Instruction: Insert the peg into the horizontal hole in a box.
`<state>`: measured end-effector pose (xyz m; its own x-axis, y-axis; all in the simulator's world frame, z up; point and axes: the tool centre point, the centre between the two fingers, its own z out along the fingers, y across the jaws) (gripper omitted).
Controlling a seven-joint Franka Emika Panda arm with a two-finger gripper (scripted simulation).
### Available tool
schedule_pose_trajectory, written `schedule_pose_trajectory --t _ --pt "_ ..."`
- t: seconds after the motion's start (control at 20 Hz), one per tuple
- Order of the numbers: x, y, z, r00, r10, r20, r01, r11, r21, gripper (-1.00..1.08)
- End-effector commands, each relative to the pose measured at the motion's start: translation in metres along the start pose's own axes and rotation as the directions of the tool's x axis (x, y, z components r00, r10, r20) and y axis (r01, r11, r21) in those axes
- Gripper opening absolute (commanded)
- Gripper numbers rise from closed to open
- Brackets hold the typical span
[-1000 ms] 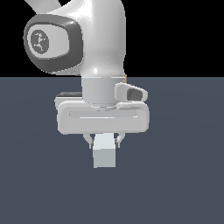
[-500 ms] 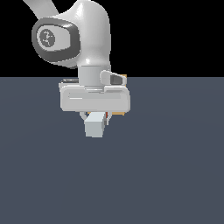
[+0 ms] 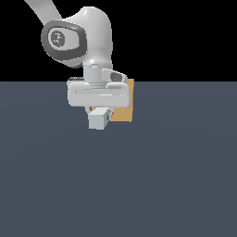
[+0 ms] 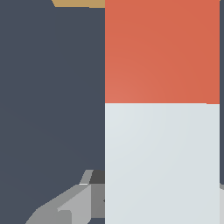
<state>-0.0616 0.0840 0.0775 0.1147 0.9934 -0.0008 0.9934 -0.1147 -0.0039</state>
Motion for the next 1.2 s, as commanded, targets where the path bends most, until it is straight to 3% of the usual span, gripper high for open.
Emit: schedule_pose_trajectory --t 0.0,1.15 --pt "0.009 -0.001 -0.004 1.0 0.013 -0.001 -0.013 1.0 -0.004 -1.0" --pt "0.026 -0.001 -0.007 1.0 0.024 -0.001 -0.024 1.0 -0.003 -1.0"
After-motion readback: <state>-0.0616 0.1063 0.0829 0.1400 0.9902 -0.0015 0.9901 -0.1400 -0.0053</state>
